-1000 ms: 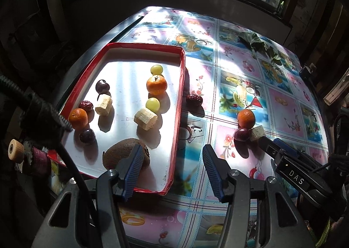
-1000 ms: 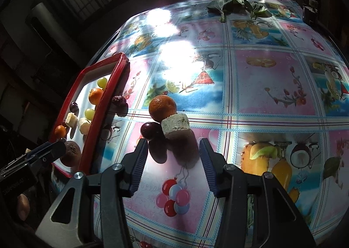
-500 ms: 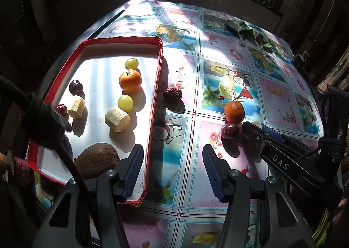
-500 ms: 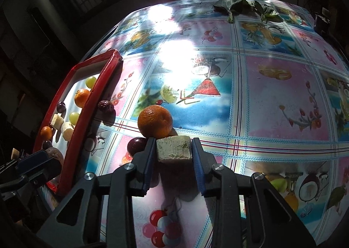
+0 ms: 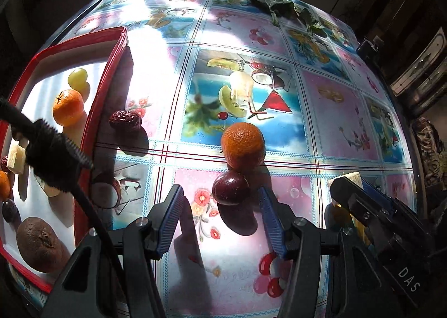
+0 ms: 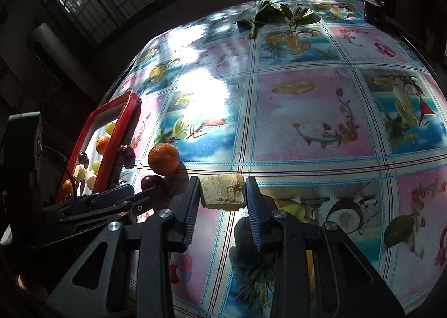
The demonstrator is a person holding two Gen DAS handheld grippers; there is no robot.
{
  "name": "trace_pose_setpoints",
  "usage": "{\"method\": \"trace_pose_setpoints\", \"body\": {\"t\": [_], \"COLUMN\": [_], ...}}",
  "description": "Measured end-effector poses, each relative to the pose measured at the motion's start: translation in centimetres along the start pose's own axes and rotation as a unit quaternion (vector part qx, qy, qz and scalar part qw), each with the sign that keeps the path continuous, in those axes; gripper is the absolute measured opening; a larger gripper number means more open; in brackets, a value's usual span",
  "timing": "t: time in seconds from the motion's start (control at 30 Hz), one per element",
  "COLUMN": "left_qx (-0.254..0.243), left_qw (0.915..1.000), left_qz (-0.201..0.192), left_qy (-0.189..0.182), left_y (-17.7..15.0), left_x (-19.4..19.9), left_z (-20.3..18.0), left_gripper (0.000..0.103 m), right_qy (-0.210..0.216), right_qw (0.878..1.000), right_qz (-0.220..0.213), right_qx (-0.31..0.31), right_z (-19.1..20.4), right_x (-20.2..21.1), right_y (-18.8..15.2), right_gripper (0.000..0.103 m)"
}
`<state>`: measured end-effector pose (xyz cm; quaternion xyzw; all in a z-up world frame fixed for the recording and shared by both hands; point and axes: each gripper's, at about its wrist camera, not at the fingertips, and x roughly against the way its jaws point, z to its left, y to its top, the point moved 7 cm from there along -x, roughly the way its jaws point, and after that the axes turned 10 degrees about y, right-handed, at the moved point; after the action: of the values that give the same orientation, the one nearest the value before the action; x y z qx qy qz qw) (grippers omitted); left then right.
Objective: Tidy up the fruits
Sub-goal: 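Close right tool on the pale cube while left tool closes on the dark plum, then lift and carry the plum in the left tool and cube in the right tool over the tray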
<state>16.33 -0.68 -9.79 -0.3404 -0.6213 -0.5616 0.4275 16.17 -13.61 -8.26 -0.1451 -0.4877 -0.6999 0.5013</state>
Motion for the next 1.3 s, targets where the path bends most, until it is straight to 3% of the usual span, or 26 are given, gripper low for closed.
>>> {"method": "trace_pose_setpoints", "body": {"t": [0.07,0.13,0.17,0.6,0.83,1.3], "left_qx": [-0.004,-0.007,-0.007,0.007,0.023,0.061], "left_qw": [1.0,0.9999,0.9999,0.9962,0.9891,0.9802], "left_qz": [-0.005,-0.008,-0.007,-0.05,-0.08,-0.106], "left_qy": [0.006,0.009,0.004,0.071,0.122,0.156], "left_y": [0.2,0.3,0.3,-1.0,-1.5,-1.8], "left_x": [0.0,0.0,0.0,3.6,5.7,7.3], "left_z": [-0.2,-0.3,-0.4,2.7,5.3,10.0], "left_gripper": [0.048,0.028,0.025,0.024,0.024,0.024], "right_qy": [0.001,0.001,0.002,0.013,0.021,0.028], "right_qw": [1.0,1.0,1.0,1.0,0.999,0.997], "right_qz": [0.002,0.003,0.003,-0.004,-0.001,0.011], "right_qx": [-0.002,-0.002,-0.003,0.017,0.036,0.066], "right_z": [-0.1,0.0,0.0,2.6,4.8,8.9], "right_x": [-0.1,-0.2,-0.2,0.5,0.5,-1.0], "right_y": [-0.2,-0.3,-0.4,-0.3,-0.7,-1.1], "right_gripper": [0.035,0.035,0.035,0.035,0.035,0.035]}}
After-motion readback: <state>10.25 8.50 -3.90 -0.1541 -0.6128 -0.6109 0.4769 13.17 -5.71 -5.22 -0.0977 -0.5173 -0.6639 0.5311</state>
